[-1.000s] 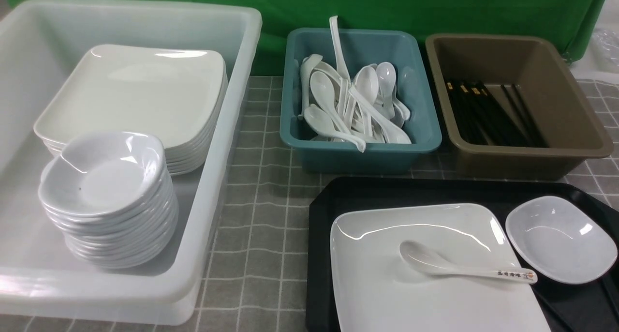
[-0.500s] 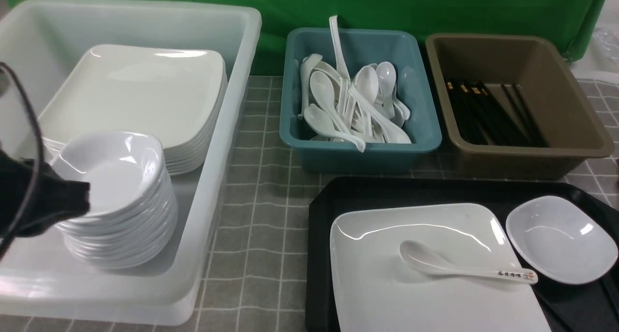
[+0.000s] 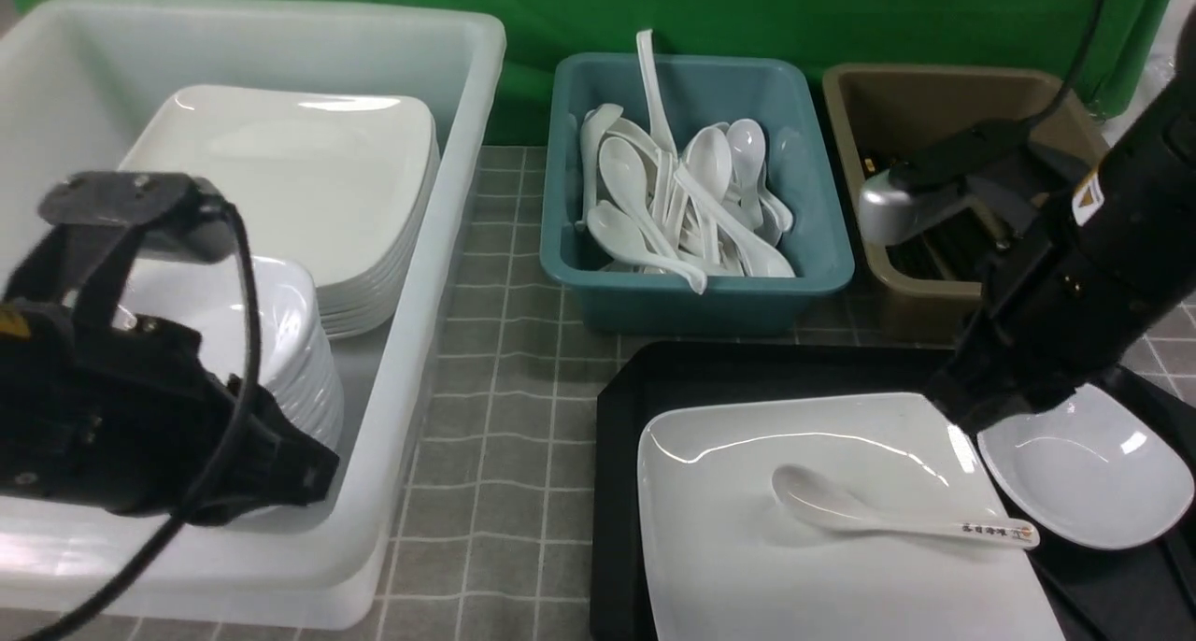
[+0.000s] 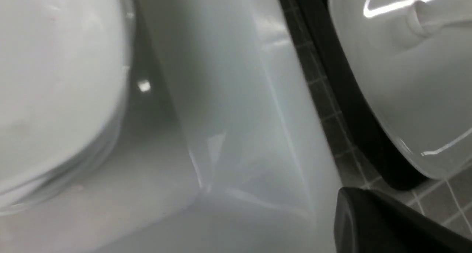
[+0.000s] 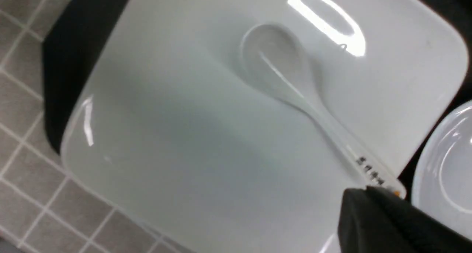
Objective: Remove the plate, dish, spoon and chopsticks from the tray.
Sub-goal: Use the right arm to grab a soup spoon from the plate
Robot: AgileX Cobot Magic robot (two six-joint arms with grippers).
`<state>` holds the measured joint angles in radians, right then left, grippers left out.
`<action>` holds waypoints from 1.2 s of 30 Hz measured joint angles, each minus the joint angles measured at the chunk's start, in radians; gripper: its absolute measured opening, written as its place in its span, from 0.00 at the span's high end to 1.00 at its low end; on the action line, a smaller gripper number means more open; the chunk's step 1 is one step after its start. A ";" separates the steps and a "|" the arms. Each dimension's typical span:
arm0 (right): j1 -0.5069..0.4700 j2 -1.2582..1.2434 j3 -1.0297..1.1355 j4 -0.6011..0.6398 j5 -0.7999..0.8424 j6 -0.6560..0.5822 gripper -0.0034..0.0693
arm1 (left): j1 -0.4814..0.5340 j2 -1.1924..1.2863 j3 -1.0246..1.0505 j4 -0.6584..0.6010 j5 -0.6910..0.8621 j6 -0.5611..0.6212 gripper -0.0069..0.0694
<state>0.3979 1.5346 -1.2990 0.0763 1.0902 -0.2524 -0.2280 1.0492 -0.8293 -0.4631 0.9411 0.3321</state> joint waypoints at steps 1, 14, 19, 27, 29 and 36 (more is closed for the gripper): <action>-0.008 0.038 -0.007 -0.002 -0.007 -0.047 0.91 | -0.056 0.010 -0.001 0.016 0.003 -0.026 0.90; -0.009 0.296 0.008 -0.045 -0.029 -0.244 0.27 | -0.232 0.058 -0.001 0.049 -0.015 -0.092 0.90; -0.009 0.364 0.035 -0.110 -0.048 -0.267 0.26 | -0.232 0.058 -0.001 0.079 -0.019 -0.092 0.90; -0.009 0.395 0.037 -0.140 -0.082 -0.267 0.33 | -0.232 0.058 -0.001 0.082 -0.028 -0.092 0.90; -0.008 0.398 0.037 -0.145 -0.080 -0.267 0.47 | -0.232 0.058 -0.001 0.082 -0.029 -0.092 0.90; 0.022 0.377 0.014 -0.135 0.008 -0.249 0.87 | -0.232 0.058 -0.001 0.082 -0.074 -0.097 0.90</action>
<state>0.4196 1.9111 -1.2854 -0.0588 1.0986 -0.5015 -0.4602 1.1071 -0.8301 -0.3806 0.8674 0.2348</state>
